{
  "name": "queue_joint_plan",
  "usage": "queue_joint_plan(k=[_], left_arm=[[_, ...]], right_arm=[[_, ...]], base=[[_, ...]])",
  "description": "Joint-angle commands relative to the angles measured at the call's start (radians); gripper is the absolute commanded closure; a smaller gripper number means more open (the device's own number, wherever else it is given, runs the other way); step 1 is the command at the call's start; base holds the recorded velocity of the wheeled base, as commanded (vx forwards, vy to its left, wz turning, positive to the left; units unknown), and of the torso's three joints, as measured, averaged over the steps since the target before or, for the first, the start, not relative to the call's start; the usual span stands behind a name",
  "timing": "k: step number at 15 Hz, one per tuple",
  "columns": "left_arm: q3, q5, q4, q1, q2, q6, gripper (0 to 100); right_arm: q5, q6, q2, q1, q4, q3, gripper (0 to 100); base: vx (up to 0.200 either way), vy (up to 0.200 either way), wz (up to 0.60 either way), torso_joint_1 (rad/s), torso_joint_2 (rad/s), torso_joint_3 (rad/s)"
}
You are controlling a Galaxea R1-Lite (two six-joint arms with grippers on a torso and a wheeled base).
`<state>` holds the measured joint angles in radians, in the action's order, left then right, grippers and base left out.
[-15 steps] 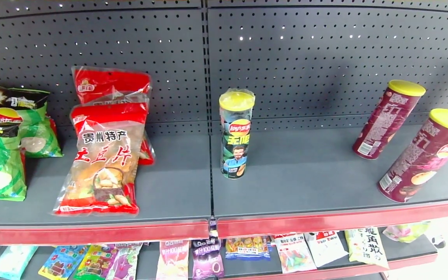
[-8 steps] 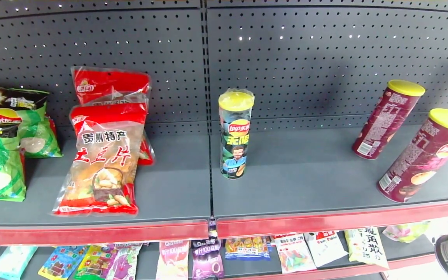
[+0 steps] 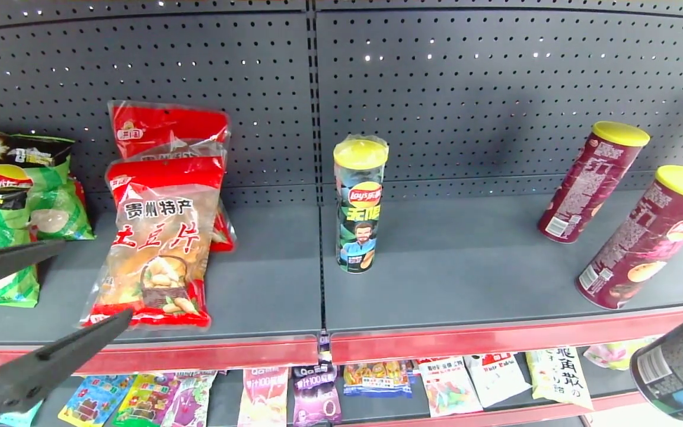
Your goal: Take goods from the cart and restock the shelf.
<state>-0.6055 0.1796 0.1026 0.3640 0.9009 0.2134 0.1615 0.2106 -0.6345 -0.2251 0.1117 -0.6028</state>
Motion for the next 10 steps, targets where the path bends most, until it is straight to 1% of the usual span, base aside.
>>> queue_joint_plan(k=[1, 3, 4, 6, 9, 10], left_arm=[[-0.163, 0.070, 0.036, 0.099, 0.322, -0.039, 0], [-0.227, 0.158, 0.075, 0.101, 0.426, -0.034, 0], [-0.238, 0.166, 0.086, 0.102, 0.441, -0.034, 0], [-0.292, 0.176, 0.143, 0.110, 0.540, -0.034, 0], [-0.333, 0.176, 0.190, 0.115, 0.625, -0.032, 0], [-0.347, 0.175, 0.217, 0.135, 0.664, -0.032, 0]], right_arm=[[0.001, -0.007, -0.001, -0.002, 0.000, 0.005, 100], [0.000, -0.008, 0.004, 0.000, 0.000, 0.011, 100], [-0.002, -0.008, 0.004, 0.000, 0.000, 0.012, 100], [-0.005, -0.010, 0.018, 0.001, 0.000, 0.020, 100], [-0.008, -0.010, 0.035, 0.004, 0.002, 0.035, 100], [-0.010, -0.010, 0.041, 0.006, 0.002, 0.037, 100]], base=[[0.000, 0.000, 0.00, 0.000, 0.00, 0.000], [0.000, 0.000, 0.00, 0.000, 0.00, 0.000], [0.000, 0.000, 0.00, 0.000, 0.00, 0.000], [0.000, 0.000, 0.00, 0.000, 0.00, 0.000], [0.000, 0.000, 0.00, 0.000, 0.00, 0.000], [0.000, 0.000, 0.00, 0.000, 0.00, 0.000]])
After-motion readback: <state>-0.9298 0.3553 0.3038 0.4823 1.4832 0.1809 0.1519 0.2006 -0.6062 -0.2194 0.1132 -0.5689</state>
